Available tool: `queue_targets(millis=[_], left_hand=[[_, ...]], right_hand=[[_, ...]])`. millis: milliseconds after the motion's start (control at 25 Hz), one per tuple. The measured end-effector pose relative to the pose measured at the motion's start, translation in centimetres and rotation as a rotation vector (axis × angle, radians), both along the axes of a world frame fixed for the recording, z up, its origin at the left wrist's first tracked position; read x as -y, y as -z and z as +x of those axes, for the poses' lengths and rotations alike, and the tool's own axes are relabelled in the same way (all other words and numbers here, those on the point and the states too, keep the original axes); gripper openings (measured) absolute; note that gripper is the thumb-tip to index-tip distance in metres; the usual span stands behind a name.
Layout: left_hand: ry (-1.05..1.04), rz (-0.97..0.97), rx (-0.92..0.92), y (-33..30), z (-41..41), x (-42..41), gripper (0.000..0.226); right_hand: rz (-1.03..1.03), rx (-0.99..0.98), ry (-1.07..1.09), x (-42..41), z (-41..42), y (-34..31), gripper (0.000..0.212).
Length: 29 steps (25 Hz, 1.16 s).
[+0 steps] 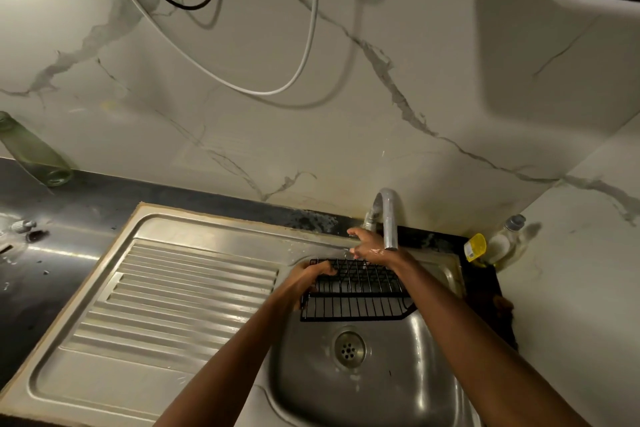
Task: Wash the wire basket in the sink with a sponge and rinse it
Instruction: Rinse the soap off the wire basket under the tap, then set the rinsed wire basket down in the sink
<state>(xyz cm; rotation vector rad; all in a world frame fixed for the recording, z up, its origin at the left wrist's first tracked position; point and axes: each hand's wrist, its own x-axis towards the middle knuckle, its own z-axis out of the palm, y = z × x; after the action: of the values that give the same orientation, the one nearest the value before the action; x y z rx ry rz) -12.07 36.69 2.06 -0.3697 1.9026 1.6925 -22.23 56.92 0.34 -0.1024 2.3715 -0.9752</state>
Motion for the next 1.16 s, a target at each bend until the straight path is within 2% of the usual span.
queue_targets(millis=[80, 200, 280, 360, 440, 520, 600, 640, 720, 800, 840, 880, 920, 1000, 1120, 1160], left_hand=[[-0.005, 0.023, -0.029, 0.1, 0.3, 0.6, 0.026], [-0.023, 0.031, 0.002, -0.3, 0.9, 1.3, 0.057], [-0.027, 0.024, 0.027, -0.4, 1.3, 1.7, 0.063], [-0.007, 0.01, 0.026, -0.5, 1.6, 1.9, 0.061], [0.005, 0.03, 0.061, -0.5, 1.9, 1.8, 0.075], [0.014, 0.055, 0.079, -0.6, 2.2, 1.6, 0.088], [0.052, 0.038, 0.06, -0.7, 2.7, 1.2, 0.092], [0.071, 0.023, 0.049, -1.1, 3.0, 1.0, 0.096], [0.08, 0.043, 0.005, -2.6, 3.2, 0.8, 0.093], [0.097, 0.116, -0.079, -5.2, 3.0, 0.9, 0.076], [0.091, 0.18, -0.112, -6.4, 2.9, 1.0, 0.067], [0.038, 0.24, -0.144, -7.4, 2.9, 1.1, 0.059], [-0.029, 0.273, -0.185, -7.6, 3.0, 1.1, 0.054], [-0.115, 0.264, -0.244, -7.0, 4.3, 0.5, 0.052], [-0.204, 0.236, -0.174, -4.2, 6.9, -1.0, 0.058], [-0.216, 0.235, -0.142, -3.8, 7.6, -0.9, 0.06]], right_hand=[[0.005, -0.03, 0.007, 0.3, -0.1, -0.2, 0.05], [-0.373, -0.078, 0.229, -2.1, 1.7, -2.2, 0.027], [-0.576, -0.083, 0.434, -4.4, 3.9, -3.7, 0.023], [-0.562, -0.09, 0.56, -6.0, 7.0, -4.2, 0.021], [-0.497, -0.1, 0.677, -6.9, 10.8, -3.6, 0.015], [-0.661, 0.007, 0.811, -7.1, 14.5, -2.5, 0.023], [-0.856, 0.204, 0.988, -6.9, 17.1, -2.3, 0.039], [-0.855, 0.284, 1.034, -6.7, 17.6, -2.9, 0.041], [-0.792, 0.339, 1.057, -6.5, 18.1, -4.6, 0.039], [-0.831, 0.229, 1.083, -7.5, 18.6, -5.5, 0.025], [-0.919, 0.176, 1.095, -8.5, 19.3, -5.5, 0.017], [-1.051, 0.195, 1.196, -9.3, 19.6, -5.3, 0.022], [-1.174, 0.193, 1.199, -9.3, 19.9, -5.3, 0.032], [-1.371, 0.169, 1.239, -9.2, 20.2, -4.3, 0.023], [-1.188, 0.006, 1.232, -6.1, 22.0, -2.0, 0.025], [-1.095, 0.041, 1.18, -6.6, 22.3, -1.9, 0.029]])
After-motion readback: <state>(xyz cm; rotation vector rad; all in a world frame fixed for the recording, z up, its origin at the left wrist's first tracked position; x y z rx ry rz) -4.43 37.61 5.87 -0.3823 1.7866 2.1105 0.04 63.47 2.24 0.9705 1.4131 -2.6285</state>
